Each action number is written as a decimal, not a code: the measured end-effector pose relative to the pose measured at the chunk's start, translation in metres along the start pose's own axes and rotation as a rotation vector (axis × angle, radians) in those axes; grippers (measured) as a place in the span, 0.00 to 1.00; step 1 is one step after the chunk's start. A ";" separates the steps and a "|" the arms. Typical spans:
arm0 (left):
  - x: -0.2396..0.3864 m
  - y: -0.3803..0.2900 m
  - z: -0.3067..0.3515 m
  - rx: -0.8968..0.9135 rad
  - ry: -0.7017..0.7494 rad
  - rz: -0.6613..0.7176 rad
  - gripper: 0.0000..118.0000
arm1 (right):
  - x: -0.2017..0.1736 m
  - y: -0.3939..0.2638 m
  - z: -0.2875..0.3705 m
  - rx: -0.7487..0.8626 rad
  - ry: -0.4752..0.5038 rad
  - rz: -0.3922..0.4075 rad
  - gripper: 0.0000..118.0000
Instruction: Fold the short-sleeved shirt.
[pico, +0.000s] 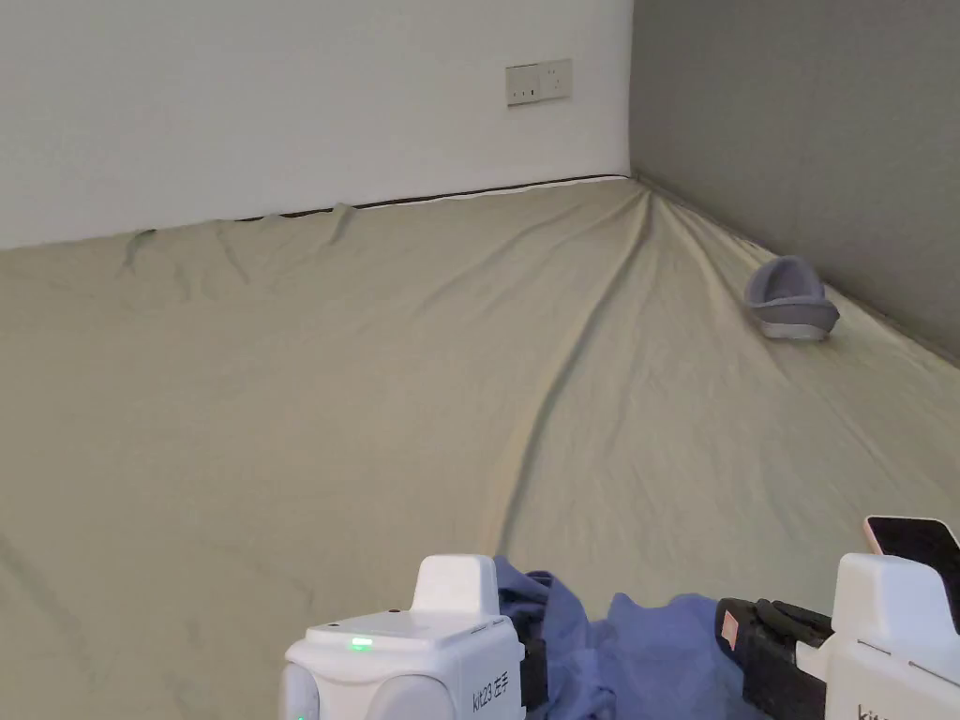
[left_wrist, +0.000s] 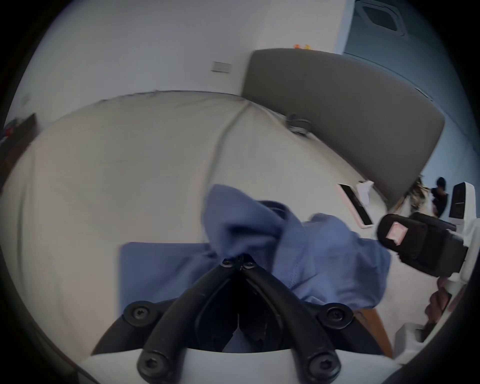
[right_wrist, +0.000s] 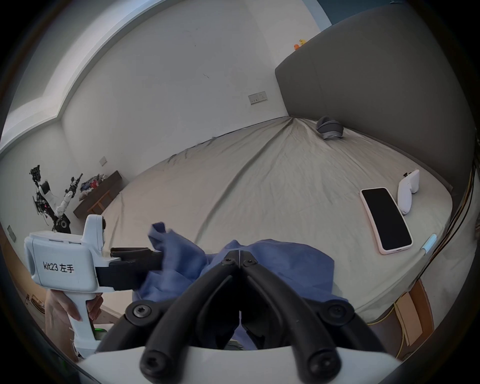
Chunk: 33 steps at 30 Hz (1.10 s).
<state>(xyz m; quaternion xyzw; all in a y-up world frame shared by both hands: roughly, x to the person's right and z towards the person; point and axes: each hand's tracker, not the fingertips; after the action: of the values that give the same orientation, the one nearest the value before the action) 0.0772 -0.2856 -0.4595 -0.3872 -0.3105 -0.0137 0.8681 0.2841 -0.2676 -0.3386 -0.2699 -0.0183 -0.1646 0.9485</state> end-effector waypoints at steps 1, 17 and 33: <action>0.005 0.000 -0.008 -0.048 -0.059 0.037 0.00 | 0.001 0.000 0.000 -0.002 -0.012 0.003 0.00; -0.057 0.008 0.041 0.108 -0.322 0.452 0.66 | 0.004 0.001 0.010 0.003 -0.035 -0.002 0.00; -0.147 -0.027 0.015 -0.064 -0.247 0.566 1.00 | -0.005 0.000 0.008 -0.008 0.039 -0.014 0.00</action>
<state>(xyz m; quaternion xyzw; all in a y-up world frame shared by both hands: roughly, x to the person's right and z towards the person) -0.0565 -0.3262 -0.5146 -0.4839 -0.2927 0.2659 0.7806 0.2799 -0.2617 -0.3320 -0.2701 -0.0009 -0.1766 0.9465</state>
